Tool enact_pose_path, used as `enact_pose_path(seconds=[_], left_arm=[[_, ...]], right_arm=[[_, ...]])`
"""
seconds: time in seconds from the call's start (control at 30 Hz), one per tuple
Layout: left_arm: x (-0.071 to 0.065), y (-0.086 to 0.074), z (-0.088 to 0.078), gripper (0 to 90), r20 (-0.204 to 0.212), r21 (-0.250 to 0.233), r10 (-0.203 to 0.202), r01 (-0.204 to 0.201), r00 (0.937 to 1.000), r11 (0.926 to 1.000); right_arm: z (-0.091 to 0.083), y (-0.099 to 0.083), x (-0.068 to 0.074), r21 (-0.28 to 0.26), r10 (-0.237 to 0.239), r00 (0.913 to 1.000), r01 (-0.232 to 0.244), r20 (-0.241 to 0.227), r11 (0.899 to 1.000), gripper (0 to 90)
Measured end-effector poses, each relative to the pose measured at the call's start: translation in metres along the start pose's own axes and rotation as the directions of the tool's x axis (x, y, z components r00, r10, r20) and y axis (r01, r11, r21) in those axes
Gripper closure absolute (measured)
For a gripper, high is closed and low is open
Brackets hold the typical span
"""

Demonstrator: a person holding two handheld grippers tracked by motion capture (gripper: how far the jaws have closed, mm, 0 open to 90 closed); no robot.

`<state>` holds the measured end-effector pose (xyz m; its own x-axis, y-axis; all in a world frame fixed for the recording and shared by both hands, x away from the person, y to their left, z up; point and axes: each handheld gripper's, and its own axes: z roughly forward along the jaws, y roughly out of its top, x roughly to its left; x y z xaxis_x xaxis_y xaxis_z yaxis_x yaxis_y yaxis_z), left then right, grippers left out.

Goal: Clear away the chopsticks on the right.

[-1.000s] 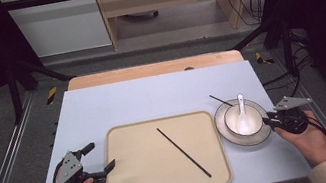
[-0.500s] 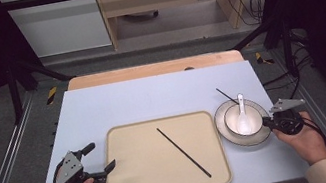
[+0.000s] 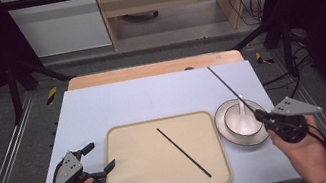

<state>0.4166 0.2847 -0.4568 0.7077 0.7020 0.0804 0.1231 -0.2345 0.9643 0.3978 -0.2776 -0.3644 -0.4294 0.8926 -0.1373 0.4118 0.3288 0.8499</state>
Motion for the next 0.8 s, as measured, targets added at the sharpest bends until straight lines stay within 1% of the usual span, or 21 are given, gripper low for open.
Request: enact_pose_path(seconds=[0.1,0.13,0.17,0.2,0.23,0.27,0.3,0.33,0.37,0.4,0.43,0.47,0.5,0.57,0.63,0.67,0.7,0.77,0.8], left_arm=[[0.000,0.000,-0.001,6.8,-0.002,-0.003,-0.002,0.002,1.0000,1.0000],[0.000,0.000,-0.001,6.8,-0.001,-0.002,-0.002,0.002,1.0000,1.0000],[0.001,0.000,-0.001,6.9,-0.002,-0.002,-0.001,0.001,1.0000,1.0000],[0.000,0.000,-0.001,6.9,-0.002,-0.003,-0.002,0.002,1.0000,1.0000],[0.000,0.000,-0.001,6.9,-0.002,-0.003,-0.001,0.001,1.0000,1.0000],[0.000,0.001,-0.001,6.9,-0.001,-0.004,-0.001,0.001,1.0000,1.0000],[0.000,0.001,-0.001,6.9,-0.001,-0.004,-0.001,0.001,1.0000,1.0000],[0.000,0.001,-0.001,6.9,-0.001,-0.004,-0.001,0.001,1.0000,1.0000],[0.000,0.001,-0.001,6.9,0.000,-0.004,-0.001,0.001,1.0000,1.0000],[0.000,0.001,-0.001,6.9,0.000,-0.004,0.000,0.000,1.0000,1.0000],[0.001,0.001,-0.001,6.9,0.000,-0.004,-0.001,0.001,1.0000,1.0000],[0.001,0.001,-0.001,6.9,0.000,-0.004,-0.001,0.001,1.0000,1.0000],[0.001,0.001,-0.001,6.9,0.000,-0.004,-0.001,0.001,1.0000,1.0000],[0.001,0.001,-0.001,6.9,-0.001,-0.005,-0.002,0.002,1.0000,1.0000],[0.001,0.001,-0.001,6.9,0.000,-0.005,-0.003,0.003,1.0000,1.0000],[0.001,0.001,-0.001,6.9,0.001,-0.004,-0.002,0.002,1.0000,1.0000],[0.000,0.001,0.000,6.9,0.001,-0.003,-0.002,0.002,1.0000,1.0000],[0.000,0.001,0.000,6.9,0.002,-0.004,-0.002,0.002,1.0000,1.0000],[0.000,0.001,0.000,6.9,0.001,-0.006,-0.003,0.003,1.0000,1.0000]], right_arm=[[0.003,0.005,0.028,0.003,-0.009,0.9989,0.009,-0.046,1.000,85.7],[0.006,0.005,0.038,0.013,-0.021,0.9979,0.022,-0.061,1.000,85.7],[0.014,0.003,0.056,0.048,-0.040,0.9954,0.044,-0.087,0.998,85.7],[0.014,0.003,0.056,0.048,-0.040,0.9954,0.044,-0.087,0.998,85.7],[0.018,0.001,0.065,0.059,-0.036,0.9946,0.042,-0.097,0.997,85.7],[0.029,-0.003,0.077,0.085,-0.060,0.9927,0.069,-0.104,0.994,85.7],[0.029,-0.003,0.077,0.085,-0.060,0.9927,0.069,-0.104,0.994,85.7],[0.034,-0.006,0.083,0.097,-0.049,0.9920,0.060,-0.116,0.993,85.7],[0.041,-0.010,0.090,0.114,-0.047,0.9895,0.063,-0.137,0.991,85.7],[0.045,-0.012,0.093,0.126,-0.052,0.9883,0.070,-0.144,0.990,85.7],[0.054,-0.017,0.103,0.147,-0.059,0.9855,0.082,-0.159,0.986,85.7],[0.057,-0.019,0.107,0.155,-0.052,0.9851,0.078,-0.164,0.985,85.7],[0.057,-0.019,0.107,0.155,-0.052,0.9851,0.078,-0.164,0.985,85.7],[0.065,-0.023,0.116,0.171,-0.035,0.9832,0.066,-0.179,0.983,85.7],[0.070,-0.026,0.120,0.189,-0.026,0.9804,0.064,-0.195,0.980,85.7],[0.070,-0.026,0.120,0.189,-0.026,0.9804,0.064,-0.195,0.980,85.7],[0.074,-0.030,0.125,0.213,-0.014,0.9789,0.058,-0.204,0.975,85.7],[0.077,-0.032,0.126,0.220,-0.009,0.9775,0.057,-0.211,0.974,85.6],[0.078,-0.034,0.128,0.232,-0.002,0.9773,0.052,-0.212,0.971,85.7]])
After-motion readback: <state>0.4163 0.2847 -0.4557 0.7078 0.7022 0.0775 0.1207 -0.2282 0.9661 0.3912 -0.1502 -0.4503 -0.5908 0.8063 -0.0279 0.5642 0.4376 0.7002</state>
